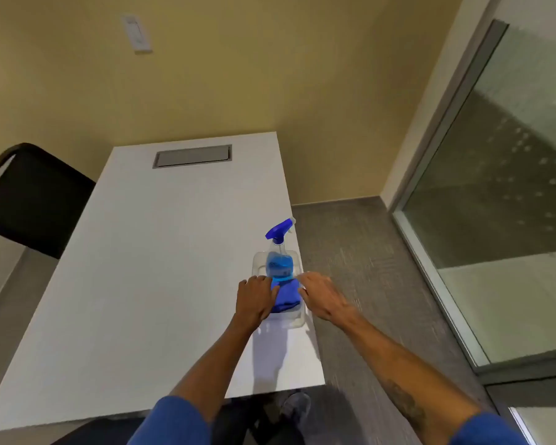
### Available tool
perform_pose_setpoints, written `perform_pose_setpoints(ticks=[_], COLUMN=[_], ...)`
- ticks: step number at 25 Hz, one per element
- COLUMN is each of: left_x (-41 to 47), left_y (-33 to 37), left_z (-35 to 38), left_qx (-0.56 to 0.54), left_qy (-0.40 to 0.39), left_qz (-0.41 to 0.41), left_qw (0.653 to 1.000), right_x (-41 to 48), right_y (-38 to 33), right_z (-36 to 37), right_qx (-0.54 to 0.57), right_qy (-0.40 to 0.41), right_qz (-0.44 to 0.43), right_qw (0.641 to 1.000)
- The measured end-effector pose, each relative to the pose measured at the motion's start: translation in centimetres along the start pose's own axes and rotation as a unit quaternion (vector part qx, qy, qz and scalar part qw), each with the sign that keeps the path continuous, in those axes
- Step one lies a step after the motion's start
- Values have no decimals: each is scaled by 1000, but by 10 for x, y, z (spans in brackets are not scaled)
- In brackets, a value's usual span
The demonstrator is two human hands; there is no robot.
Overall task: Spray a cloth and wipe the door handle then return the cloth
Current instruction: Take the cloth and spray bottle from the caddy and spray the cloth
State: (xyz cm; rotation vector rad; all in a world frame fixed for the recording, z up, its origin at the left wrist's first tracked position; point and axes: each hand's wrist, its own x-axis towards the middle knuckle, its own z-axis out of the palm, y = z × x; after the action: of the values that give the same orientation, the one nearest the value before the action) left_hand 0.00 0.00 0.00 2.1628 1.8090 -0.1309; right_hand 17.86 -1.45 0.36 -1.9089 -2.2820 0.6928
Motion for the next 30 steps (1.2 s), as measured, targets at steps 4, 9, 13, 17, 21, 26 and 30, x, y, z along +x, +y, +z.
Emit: perform_pose_setpoints(ticks=[4, 9, 13, 17, 21, 26, 30], left_x=[16, 42, 61, 76, 84, 90, 93], left_y=[-15, -25, -28, -33, -35, -32, -34], left_z=[23, 53, 73, 84, 90, 97, 98], left_qx=[17, 43, 52, 55, 58, 70, 93], left_qy=[-8, -53, -84, -94, -108, -108, -101], left_qz=[-15, 8, 42, 49, 43, 29, 37], left_qw=[1000, 998, 994, 993, 992, 991, 990], right_x=[25, 58, 84, 100, 109, 119, 120], right_y=[6, 14, 13, 18, 25, 29, 33], right_z=[22, 47, 64, 78, 82, 84, 74], right_qx=[-58, -145, -196, -253, -293, -319, -274], right_qy=[-40, -90, -112, -133, -152, -150, -137], right_qz=[1, -34, -50, -56, -72, -117, -146], right_qw=[997, 985, 973, 957, 941, 928, 941])
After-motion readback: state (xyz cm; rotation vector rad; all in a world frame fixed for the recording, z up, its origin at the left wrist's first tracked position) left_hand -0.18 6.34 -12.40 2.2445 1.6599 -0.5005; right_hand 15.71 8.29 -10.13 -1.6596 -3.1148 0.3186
